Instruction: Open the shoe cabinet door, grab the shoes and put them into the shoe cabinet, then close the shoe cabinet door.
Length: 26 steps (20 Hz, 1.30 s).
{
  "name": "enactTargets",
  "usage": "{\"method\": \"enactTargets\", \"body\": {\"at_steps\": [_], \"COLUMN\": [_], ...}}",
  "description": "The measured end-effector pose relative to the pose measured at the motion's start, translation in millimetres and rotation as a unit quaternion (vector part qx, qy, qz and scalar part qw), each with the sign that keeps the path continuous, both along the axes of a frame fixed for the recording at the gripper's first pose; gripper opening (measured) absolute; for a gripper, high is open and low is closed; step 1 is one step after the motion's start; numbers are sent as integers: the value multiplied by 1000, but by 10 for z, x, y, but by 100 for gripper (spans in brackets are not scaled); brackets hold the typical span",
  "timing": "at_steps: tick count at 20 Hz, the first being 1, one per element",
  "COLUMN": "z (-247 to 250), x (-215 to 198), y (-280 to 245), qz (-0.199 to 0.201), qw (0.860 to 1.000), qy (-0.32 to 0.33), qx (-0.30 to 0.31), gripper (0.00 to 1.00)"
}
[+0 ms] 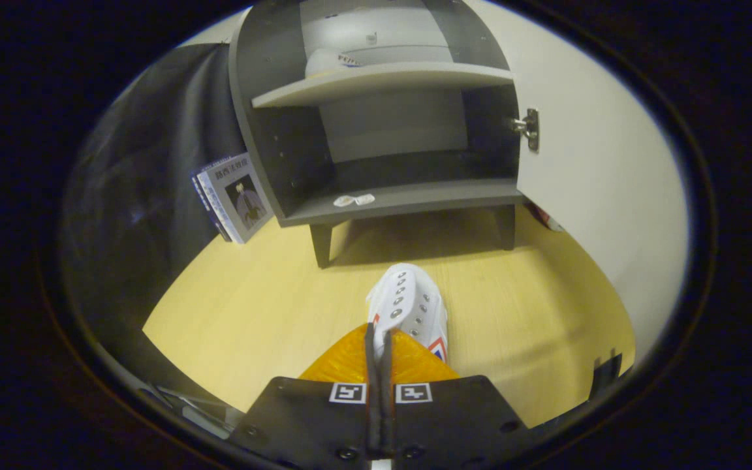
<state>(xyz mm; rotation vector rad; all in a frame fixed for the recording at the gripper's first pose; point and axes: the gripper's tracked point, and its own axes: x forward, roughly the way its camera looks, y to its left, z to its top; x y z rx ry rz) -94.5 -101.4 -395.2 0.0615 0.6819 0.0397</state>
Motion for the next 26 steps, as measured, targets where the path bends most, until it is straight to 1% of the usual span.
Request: {"method": "enactTargets", "body": {"at_steps": [5, 10, 13, 15, 16, 20, 22, 26], "z": [673, 1486, 1938, 2210, 2308, 2712, 2872, 3212], "x": [69, 211, 288, 411, 411, 659, 763, 1104], "y": [108, 124, 119, 88, 96, 30, 28, -46], "qz": [1, -28, -41, -56, -64, -90, -98, -105], "qw": [999, 994, 990, 986, 984, 975, 970, 962], "qy": [-54, -109, -137, -154, -164, -204, -223, -251], "qx": [2, 14, 9, 8, 7, -2, -3, -5], "gripper": [2, 2, 2, 2, 2, 2, 2, 2]}}
